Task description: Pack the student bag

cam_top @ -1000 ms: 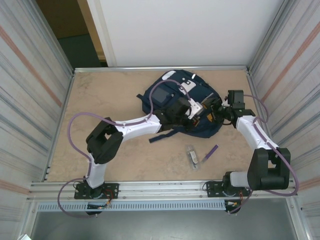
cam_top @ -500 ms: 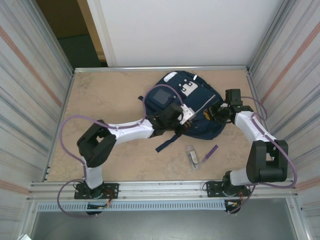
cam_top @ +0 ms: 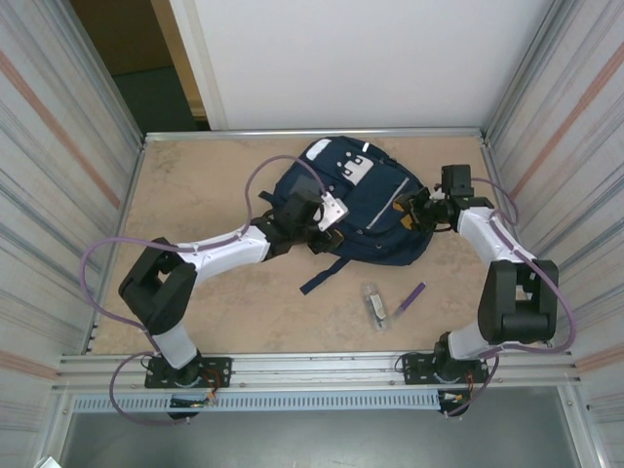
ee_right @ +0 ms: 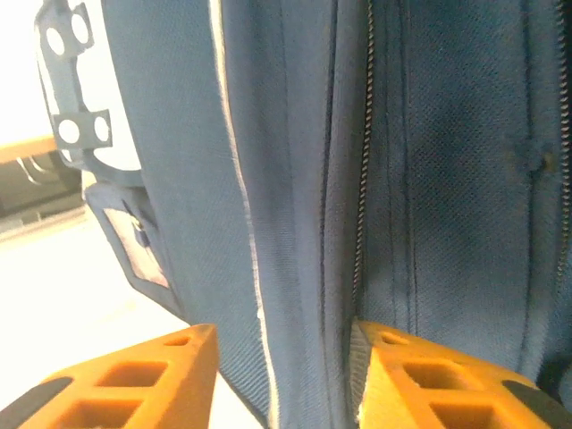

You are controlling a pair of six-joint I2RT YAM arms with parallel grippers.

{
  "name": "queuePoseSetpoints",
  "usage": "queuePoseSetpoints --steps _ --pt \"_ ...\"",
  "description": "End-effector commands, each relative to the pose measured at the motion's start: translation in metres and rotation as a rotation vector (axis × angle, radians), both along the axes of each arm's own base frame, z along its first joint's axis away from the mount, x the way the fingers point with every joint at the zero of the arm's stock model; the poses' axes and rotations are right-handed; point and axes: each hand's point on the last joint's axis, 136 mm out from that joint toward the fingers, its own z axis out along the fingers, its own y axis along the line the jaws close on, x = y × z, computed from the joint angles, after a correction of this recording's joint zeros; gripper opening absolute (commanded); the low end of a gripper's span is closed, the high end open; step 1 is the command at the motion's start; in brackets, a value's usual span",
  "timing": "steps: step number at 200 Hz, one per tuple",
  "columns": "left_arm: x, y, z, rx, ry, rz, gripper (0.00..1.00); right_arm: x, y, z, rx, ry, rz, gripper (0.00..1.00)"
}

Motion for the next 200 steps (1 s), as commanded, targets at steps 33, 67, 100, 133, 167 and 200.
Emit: queuePoseSetpoints --steps 33,67,100,133,167,200 --pt "-0.017 -0.101 0.059 -0.048 -0.371 -0.375 0.99 -0.065 -0.050 0.024 -0.238 -0.054 -0.057 0.61" --pt "-0.001 -0.156 0.023 0.071 -0.464 -0.378 0.99 -0.139 -0.100 0.001 -0.500 0.087 -0.221 0.67" --pt "0.036 -0.168 -0.006 0.176 -0.492 -0.159 0.99 -0.190 -0.094 -0.035 -0.471 0.193 -0.237 0.66" --pt "0.068 -0.154 0.004 0.234 -0.519 0.060 0.90 -0.201 -0.069 -0.060 -0.395 0.191 -0.140 0.64" --pt "0.057 -0.152 0.009 0.123 -0.433 0.046 0.70 -0.199 -0.053 -0.071 -0.351 0.187 -0.042 0.66" --pt "0.048 -0.149 0.009 0.085 -0.352 0.014 0.49 -0.190 -0.048 -0.073 -0.345 0.195 0.009 0.67"
